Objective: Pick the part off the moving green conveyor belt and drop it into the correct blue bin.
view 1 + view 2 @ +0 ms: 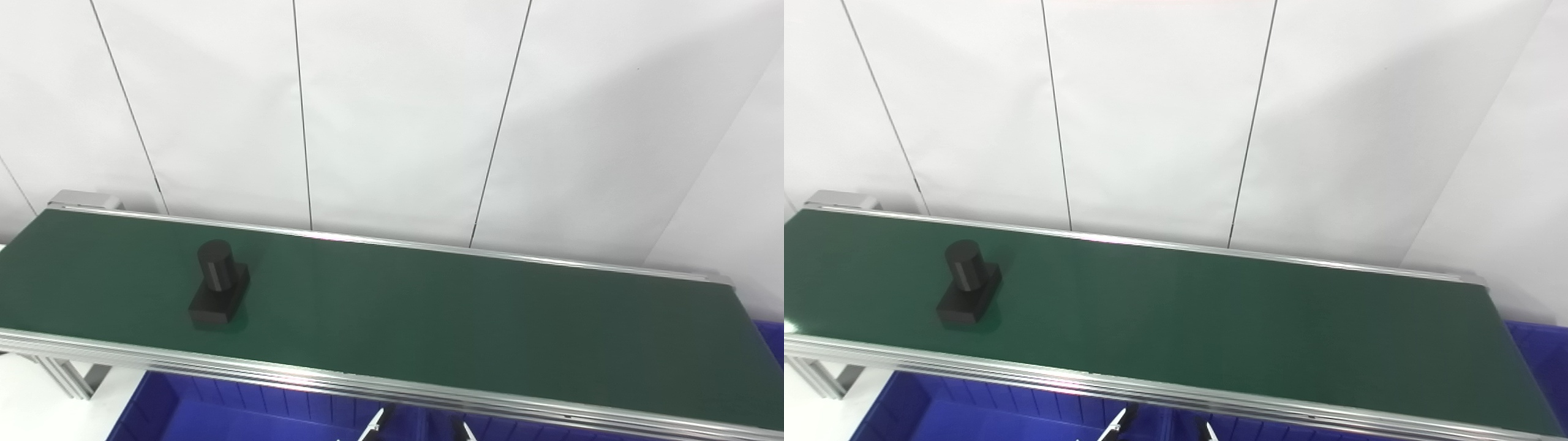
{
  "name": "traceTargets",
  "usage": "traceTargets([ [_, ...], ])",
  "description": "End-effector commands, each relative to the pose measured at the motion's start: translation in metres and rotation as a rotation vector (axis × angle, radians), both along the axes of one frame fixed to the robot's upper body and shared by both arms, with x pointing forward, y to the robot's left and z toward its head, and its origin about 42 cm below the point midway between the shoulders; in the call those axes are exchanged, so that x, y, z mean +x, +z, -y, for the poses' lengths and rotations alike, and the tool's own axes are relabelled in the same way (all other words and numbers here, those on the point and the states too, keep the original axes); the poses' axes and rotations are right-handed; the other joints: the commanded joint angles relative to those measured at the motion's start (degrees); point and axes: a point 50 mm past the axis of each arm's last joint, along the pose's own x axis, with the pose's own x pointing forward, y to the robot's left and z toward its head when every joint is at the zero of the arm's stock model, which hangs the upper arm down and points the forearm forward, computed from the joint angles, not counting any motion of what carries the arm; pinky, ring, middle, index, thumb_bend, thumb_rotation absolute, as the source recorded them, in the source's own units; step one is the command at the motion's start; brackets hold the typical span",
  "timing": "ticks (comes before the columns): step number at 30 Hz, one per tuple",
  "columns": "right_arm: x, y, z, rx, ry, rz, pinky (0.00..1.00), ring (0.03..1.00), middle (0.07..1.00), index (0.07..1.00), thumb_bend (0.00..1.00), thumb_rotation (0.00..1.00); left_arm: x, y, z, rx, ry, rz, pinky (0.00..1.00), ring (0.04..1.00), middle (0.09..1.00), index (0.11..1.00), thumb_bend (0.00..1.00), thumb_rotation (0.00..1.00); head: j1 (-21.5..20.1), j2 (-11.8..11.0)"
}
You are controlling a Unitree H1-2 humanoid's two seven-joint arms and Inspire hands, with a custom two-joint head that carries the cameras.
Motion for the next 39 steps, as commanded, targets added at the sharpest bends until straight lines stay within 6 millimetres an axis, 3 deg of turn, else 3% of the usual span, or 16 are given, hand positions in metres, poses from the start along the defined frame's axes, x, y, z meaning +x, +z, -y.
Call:
traceTargets([
  [1,0.011,0.011,-0.006,0.034,0.004,0.066,0.99,1.000,1.000,0.990,1.00,1.00,0.009,0.010,0.003,-0.029,0.016,0.066,0.94,1.000,1.000,0.993,1.00,1.00,0.0,0.0],
  [7,0.012,0.010,-0.001,0.031,0.005,0.059,0.99,1.000,1.000,0.982,1.00,0.98,0.012,0.008,0.008,-0.015,0.011,0.070,0.93,0.997,1.000,0.993,1.00,1.00,1.1,-0.3],
  [12,0.012,0.019,0.008,0.076,0.000,0.081,0.92,0.962,0.969,0.947,1.00,0.82,0.015,0.007,0.014,-0.019,0.012,0.070,0.93,0.998,1.000,0.991,1.00,1.00,2.6,-0.6],
  [18,0.009,0.057,0.019,0.246,-0.042,0.193,0.78,0.833,0.870,0.897,1.00,0.64,0.018,0.007,0.020,-0.017,0.016,0.075,0.92,0.992,1.000,0.977,1.00,1.00,4.7,-0.8],
  [23,0.010,0.090,0.016,0.332,-0.029,0.314,0.72,0.781,0.811,0.836,1.00,0.51,0.019,0.007,0.020,-0.033,0.012,0.064,0.93,0.995,1.000,0.979,1.00,0.97,4.7,-0.6],
  [31,0.020,0.147,0.003,0.432,-0.014,0.521,0.67,0.734,0.764,0.801,1.00,0.41,0.021,0.005,0.020,-0.019,0.012,0.062,0.90,0.987,0.999,0.975,1.00,0.96,5.2,-1.7],
  [35,0.026,0.161,-0.002,0.452,-0.011,0.565,0.64,0.719,0.750,0.795,1.00,0.35,0.022,0.004,0.020,-0.016,0.007,0.063,0.88,0.979,0.998,0.974,1.00,0.95,5.3,-1.9],
  [39,0.047,0.169,-0.006,0.431,-0.021,0.601,0.63,0.707,0.744,0.803,1.00,0.33,0.024,0.003,0.022,-0.014,0.010,0.057,0.88,0.977,0.995,0.969,1.00,0.94,5.7,-2.4],
])
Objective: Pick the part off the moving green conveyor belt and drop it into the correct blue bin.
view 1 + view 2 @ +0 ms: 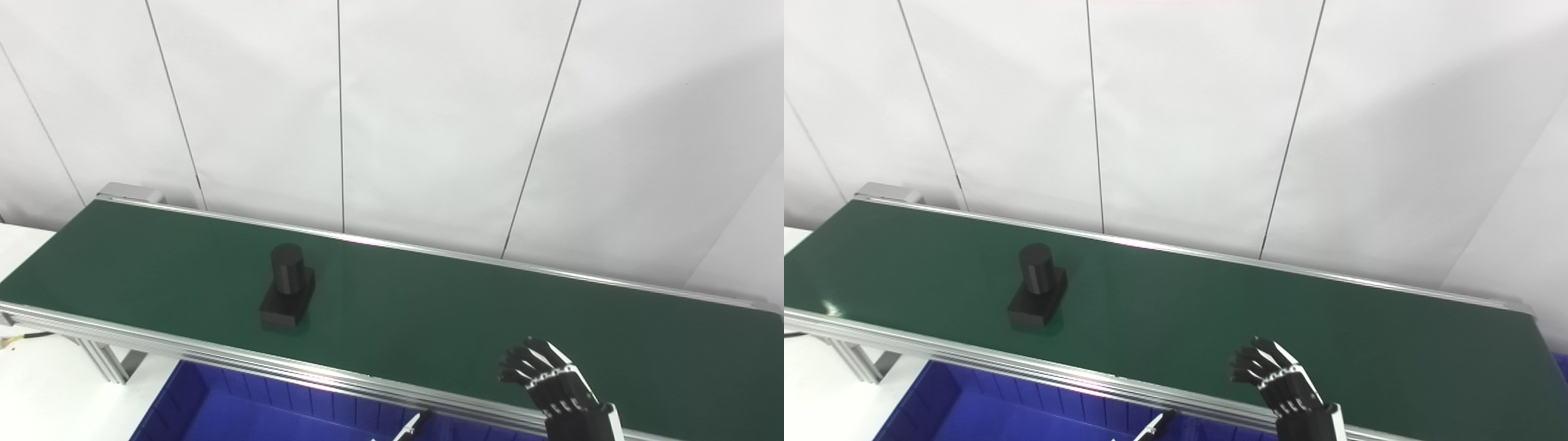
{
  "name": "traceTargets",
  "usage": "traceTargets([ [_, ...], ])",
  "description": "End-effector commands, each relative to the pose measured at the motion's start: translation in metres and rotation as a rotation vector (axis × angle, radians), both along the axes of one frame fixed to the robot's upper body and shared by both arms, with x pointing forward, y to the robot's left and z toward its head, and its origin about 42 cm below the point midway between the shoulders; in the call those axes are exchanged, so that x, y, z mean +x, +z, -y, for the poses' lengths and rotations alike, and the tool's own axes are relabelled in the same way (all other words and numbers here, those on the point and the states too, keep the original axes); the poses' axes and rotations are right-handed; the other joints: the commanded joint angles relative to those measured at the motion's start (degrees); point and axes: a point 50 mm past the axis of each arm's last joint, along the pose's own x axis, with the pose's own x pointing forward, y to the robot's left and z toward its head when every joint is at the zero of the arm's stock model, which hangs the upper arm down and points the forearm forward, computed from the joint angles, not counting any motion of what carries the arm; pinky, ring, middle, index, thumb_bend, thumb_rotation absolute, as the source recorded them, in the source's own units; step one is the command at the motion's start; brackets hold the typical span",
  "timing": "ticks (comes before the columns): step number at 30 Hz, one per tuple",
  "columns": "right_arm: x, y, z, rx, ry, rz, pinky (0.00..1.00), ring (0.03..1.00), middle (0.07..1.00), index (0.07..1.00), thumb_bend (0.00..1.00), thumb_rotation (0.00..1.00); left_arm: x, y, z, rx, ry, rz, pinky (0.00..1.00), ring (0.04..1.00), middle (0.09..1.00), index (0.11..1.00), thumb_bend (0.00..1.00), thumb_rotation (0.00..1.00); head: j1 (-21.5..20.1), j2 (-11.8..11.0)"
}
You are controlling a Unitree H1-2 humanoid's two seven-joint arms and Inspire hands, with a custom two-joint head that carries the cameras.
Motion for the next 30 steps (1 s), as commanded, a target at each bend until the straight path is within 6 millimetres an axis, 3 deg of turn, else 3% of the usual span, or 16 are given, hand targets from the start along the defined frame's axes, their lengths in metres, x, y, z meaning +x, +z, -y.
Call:
traceTargets([
  [1,0.020,0.017,-0.006,0.000,-0.018,0.085,0.62,0.708,0.747,0.803,1.00,0.33,0.012,0.010,0.008,-0.028,-0.003,0.063,0.88,0.977,0.994,0.969,1.00,0.94,0.1,-0.1],
  [14,0.090,0.014,-0.011,-0.106,-0.070,0.047,0.67,0.748,0.789,0.830,1.00,0.39,0.016,0.007,0.017,-0.023,0.004,0.059,0.87,0.962,0.983,0.958,1.00,0.94,5.7,-1.5],
  [30,0.140,0.020,-0.021,-0.213,-0.086,0.031,0.71,0.785,0.831,0.828,0.94,0.32,0.015,0.009,0.016,-0.015,0.002,0.073,0.83,0.940,0.974,0.950,1.00,0.94,4.7,-1.0],
])
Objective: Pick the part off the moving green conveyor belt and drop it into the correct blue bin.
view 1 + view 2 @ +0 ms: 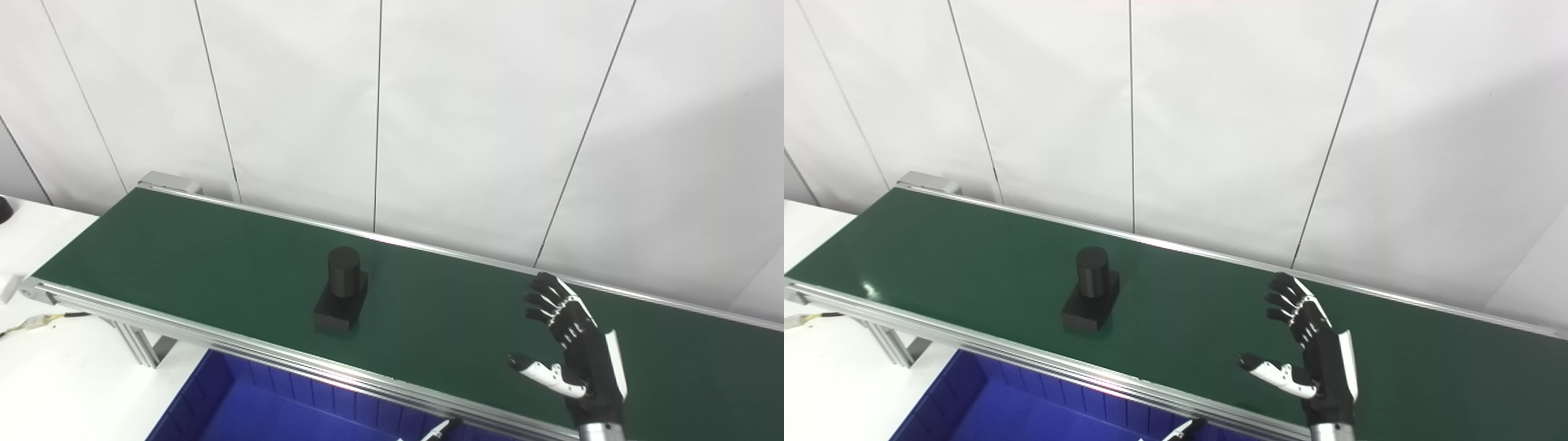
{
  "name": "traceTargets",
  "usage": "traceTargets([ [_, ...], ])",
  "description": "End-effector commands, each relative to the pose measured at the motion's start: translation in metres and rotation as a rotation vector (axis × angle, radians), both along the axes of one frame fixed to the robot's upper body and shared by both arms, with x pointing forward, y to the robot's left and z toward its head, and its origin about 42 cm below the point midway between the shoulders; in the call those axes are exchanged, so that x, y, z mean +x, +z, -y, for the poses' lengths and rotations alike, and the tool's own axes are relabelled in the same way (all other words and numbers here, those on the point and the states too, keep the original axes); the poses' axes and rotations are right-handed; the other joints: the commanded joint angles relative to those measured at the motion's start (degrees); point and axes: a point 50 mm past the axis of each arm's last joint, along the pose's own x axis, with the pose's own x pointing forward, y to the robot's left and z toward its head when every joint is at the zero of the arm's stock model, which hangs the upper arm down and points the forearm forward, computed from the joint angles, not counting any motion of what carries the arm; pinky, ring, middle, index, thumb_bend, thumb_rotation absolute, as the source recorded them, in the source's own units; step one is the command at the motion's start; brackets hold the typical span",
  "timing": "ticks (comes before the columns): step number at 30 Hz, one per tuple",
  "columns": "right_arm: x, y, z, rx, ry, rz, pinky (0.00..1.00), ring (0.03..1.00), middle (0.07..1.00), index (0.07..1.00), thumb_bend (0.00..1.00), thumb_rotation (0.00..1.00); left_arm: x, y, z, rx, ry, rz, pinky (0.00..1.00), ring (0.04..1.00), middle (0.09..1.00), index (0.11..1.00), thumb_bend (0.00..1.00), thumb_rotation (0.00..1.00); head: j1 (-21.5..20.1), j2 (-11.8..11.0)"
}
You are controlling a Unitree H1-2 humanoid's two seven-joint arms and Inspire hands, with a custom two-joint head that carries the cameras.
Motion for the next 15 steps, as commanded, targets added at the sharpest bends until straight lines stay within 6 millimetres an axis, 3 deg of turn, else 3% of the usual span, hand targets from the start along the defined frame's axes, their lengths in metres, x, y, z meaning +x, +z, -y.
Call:
traceTargets([
  [1,0.016,0.024,-0.009,0.005,0.010,0.088,0.71,0.786,0.840,0.831,0.94,0.32,0.011,0.014,0.006,-0.042,0.000,0.076,0.83,0.943,0.977,0.952,1.00,0.93,-0.1,0.0],
  [8,0.042,0.028,-0.017,-0.024,-0.004,0.066,0.72,0.783,0.843,0.821,0.96,0.30,0.011,0.014,0.004,-0.045,0.003,0.073,0.84,0.950,0.975,0.952,1.00,0.93,-1.6,0.3],
  [15,0.053,0.025,-0.028,-0.073,-0.002,0.044,0.68,0.762,0.857,0.827,0.97,0.29,0.012,0.016,0.003,-0.051,0.005,0.077,0.86,0.961,0.977,0.958,1.00,0.93,-2.8,0.4],
])
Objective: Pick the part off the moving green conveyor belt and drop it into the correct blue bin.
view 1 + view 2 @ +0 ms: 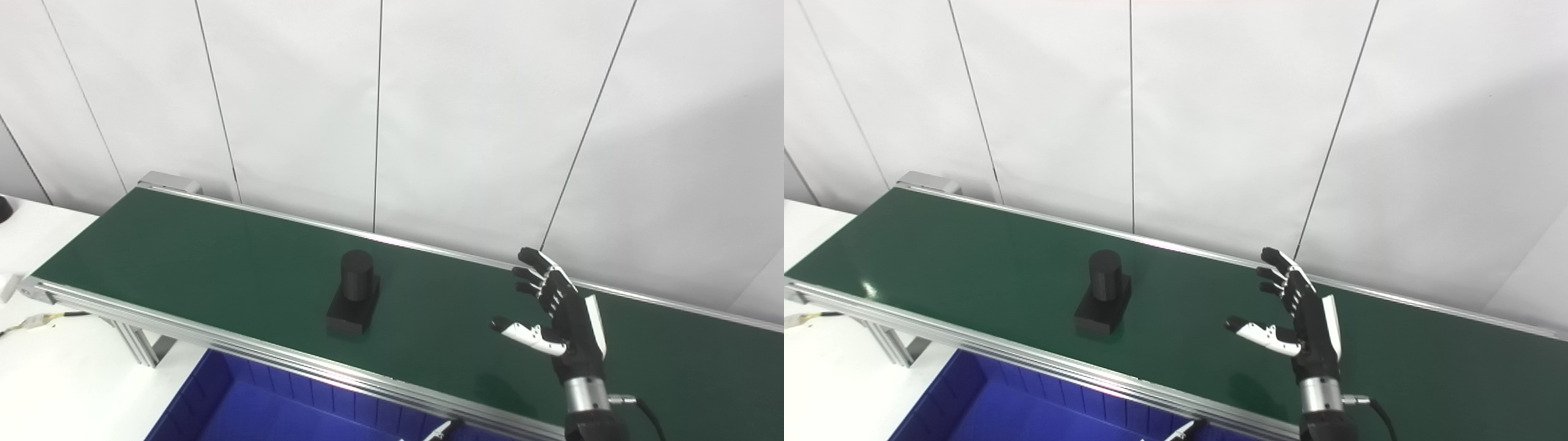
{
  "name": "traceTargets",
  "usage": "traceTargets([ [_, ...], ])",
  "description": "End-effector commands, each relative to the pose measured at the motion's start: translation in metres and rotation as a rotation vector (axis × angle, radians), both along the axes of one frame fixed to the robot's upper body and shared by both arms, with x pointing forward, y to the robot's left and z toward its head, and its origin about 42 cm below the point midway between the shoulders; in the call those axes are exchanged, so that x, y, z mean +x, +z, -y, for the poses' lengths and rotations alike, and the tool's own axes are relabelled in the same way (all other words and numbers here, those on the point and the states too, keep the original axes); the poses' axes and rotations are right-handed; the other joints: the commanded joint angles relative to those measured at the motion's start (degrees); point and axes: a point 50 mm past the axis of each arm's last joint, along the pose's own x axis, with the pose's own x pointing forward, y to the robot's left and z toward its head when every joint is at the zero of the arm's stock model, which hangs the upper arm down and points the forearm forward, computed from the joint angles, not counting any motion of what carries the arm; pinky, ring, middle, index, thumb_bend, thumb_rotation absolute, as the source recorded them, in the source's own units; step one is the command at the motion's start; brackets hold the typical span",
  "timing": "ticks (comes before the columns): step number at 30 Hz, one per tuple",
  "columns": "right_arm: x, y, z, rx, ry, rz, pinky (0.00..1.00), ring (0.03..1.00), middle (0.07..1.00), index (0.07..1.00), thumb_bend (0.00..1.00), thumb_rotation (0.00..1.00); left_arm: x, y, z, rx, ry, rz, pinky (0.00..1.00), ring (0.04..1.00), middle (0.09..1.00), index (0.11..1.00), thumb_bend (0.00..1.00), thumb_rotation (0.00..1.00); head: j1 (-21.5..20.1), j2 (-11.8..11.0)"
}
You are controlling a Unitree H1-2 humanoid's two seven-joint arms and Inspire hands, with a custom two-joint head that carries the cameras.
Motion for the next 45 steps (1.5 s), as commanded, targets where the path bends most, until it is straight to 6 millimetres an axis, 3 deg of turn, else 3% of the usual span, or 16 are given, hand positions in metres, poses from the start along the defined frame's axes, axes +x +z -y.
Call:
traceTargets([
  [1,0.013,0.024,-0.012,0.009,0.018,0.086,0.68,0.763,0.858,0.829,0.97,0.29,0.010,0.014,0.004,-0.044,0.000,0.075,0.87,0.962,0.977,0.958,1.00,0.93,-0.2,0.2],
  [8,0.020,0.026,-0.027,-0.012,0.038,0.076,0.74,0.824,0.855,0.849,0.99,0.25,0.010,0.015,0.004,-0.048,-0.002,0.074,0.86,0.962,0.976,0.956,1.00,0.91,-1.1,-0.1],
  [16,0.034,0.032,-0.046,-0.053,0.046,0.068,0.72,0.784,0.853,0.846,1.00,0.14,0.009,0.014,0.006,-0.049,-0.017,0.066,0.86,0.964,0.978,0.960,1.00,0.89,-1.2,0.0],
  [22,0.047,0.035,-0.059,-0.105,0.065,0.044,0.70,0.789,0.872,0.858,1.00,0.16,0.008,0.012,0.009,-0.053,-0.024,0.055,0.83,0.945,0.971,0.953,1.00,0.89,-1.6,-0.3],
  [27,0.056,0.034,-0.063,-0.165,0.085,0.021,0.69,0.798,0.882,0.874,1.00,0.26,0.008,0.012,0.013,-0.039,-0.025,0.066,0.81,0.930,0.961,0.941,1.00,0.88,-1.2,-0.5],
  [45,0.072,0.038,-0.080,-0.238,0.070,-0.028,0.70,0.793,0.848,0.850,1.00,0.24,0.004,0.014,0.021,-0.070,-0.029,0.060,0.79,0.924,0.954,0.927,1.00,0.88,-1.1,0.1],
])
